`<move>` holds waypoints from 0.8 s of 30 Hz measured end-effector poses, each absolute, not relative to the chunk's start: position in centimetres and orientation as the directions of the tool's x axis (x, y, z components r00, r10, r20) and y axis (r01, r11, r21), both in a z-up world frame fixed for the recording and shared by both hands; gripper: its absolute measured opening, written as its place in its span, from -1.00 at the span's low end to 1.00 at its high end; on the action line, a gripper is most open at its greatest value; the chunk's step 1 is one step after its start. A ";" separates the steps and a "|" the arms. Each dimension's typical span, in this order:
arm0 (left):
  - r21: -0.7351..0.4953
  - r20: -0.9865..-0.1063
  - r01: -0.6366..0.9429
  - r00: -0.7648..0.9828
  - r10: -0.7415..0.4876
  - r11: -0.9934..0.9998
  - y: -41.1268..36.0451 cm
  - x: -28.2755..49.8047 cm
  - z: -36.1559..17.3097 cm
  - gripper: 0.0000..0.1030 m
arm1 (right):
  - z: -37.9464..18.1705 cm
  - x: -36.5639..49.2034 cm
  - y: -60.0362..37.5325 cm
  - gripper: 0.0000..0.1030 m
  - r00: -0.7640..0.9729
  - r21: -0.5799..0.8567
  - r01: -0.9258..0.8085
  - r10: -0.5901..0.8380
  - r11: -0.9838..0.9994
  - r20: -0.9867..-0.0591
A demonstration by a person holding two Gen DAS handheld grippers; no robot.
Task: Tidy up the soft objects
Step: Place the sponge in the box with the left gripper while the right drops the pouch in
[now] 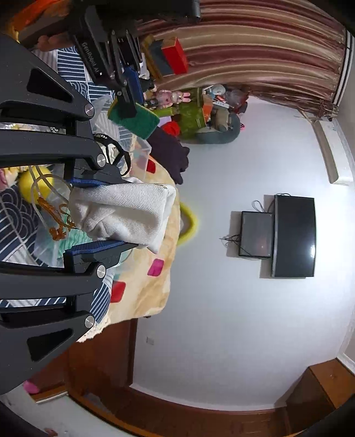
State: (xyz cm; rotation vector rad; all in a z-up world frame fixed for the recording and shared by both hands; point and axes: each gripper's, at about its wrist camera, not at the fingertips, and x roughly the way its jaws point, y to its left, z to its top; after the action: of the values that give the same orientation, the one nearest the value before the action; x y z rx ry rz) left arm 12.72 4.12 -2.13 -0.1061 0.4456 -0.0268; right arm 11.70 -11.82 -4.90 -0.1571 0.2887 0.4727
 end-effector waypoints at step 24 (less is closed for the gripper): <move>-0.033 -0.562 0.008 0.827 -0.025 0.999 2.9 17.6 -5.7 -0.48 | -9.0 17.1 -9.1 -0.43 0.771 -0.092 -0.486 0.377 0.869 -0.513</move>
State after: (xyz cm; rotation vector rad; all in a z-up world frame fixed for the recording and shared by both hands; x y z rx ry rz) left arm 17.57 2.88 -5.68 -0.0293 0.5976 -0.0174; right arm 17.07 -9.09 -9.02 -0.2260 0.5055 0.4723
